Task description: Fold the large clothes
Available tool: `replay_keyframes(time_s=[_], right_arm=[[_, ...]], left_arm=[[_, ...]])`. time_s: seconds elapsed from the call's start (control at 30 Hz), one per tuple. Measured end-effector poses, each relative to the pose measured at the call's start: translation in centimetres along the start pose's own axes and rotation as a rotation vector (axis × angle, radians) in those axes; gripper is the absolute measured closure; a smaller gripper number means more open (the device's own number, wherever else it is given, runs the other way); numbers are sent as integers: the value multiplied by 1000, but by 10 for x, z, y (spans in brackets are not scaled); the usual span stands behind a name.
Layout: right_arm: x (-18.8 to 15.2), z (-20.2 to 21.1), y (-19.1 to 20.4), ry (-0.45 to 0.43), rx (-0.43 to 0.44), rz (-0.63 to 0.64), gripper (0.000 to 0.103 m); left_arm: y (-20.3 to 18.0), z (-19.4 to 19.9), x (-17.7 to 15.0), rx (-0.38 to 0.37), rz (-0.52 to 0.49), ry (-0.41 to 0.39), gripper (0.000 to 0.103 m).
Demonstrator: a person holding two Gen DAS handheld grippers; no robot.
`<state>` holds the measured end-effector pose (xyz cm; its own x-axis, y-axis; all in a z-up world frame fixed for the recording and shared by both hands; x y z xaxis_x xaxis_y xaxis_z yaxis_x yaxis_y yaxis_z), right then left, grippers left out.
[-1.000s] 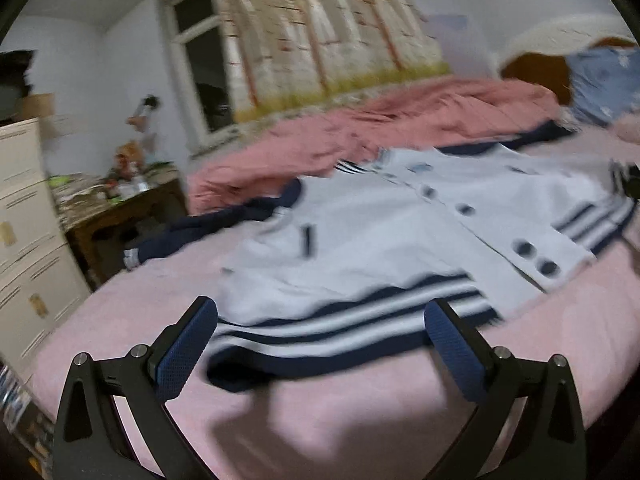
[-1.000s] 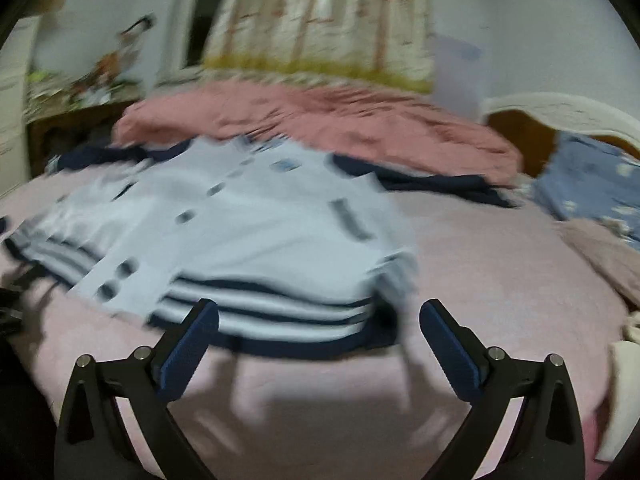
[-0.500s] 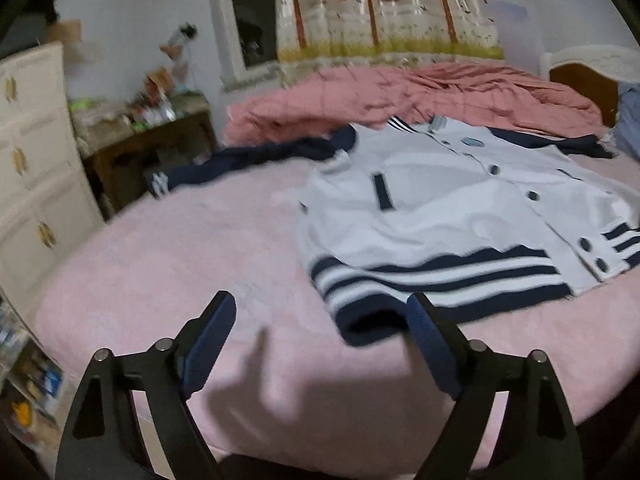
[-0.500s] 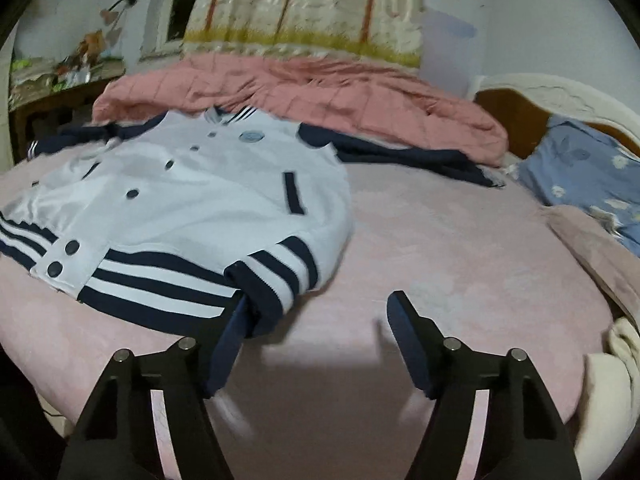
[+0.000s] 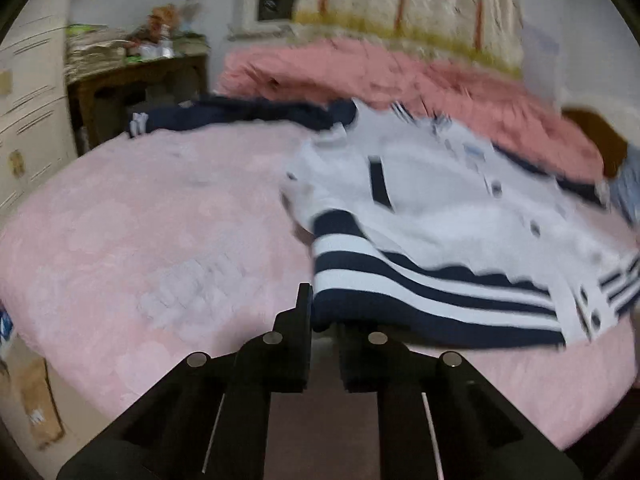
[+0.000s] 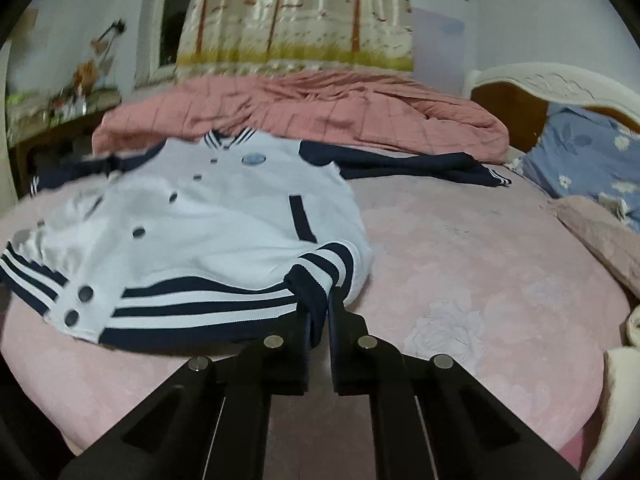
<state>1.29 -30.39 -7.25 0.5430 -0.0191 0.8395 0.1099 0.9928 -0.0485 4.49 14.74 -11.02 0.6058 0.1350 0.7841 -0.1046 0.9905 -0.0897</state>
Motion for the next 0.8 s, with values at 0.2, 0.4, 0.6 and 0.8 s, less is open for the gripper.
replay_keyframes(time_s=[0.2,0.4,0.6,0.8], right_arm=[[0,23,-14,-45,24,-93,98],[5,47,-4,-96,36,-65,98],[-27,8,4,43,-33,28,83],[-12,47,31,-129,-85,192,36]], left_arm=[[-2,46,13,-9,-19,-146,95],[11,45,2,9,-11,-96,95],[-7,31,-18,29,-140,-65,76],[-67,82,-21,-29,-342,-250,44]])
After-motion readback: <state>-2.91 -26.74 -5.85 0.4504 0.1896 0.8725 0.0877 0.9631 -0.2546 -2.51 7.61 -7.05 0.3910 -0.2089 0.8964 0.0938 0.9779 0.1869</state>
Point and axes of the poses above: each gripper's, at about its wrist camera, not at the fingertips, and z roughly against the way its jaws point, y to its left, x to its top, the point moved 10 cm from there along -z, roughly the way its jaws point, and after that the axes turned 2 degrees about y, right-handed, at the moved point
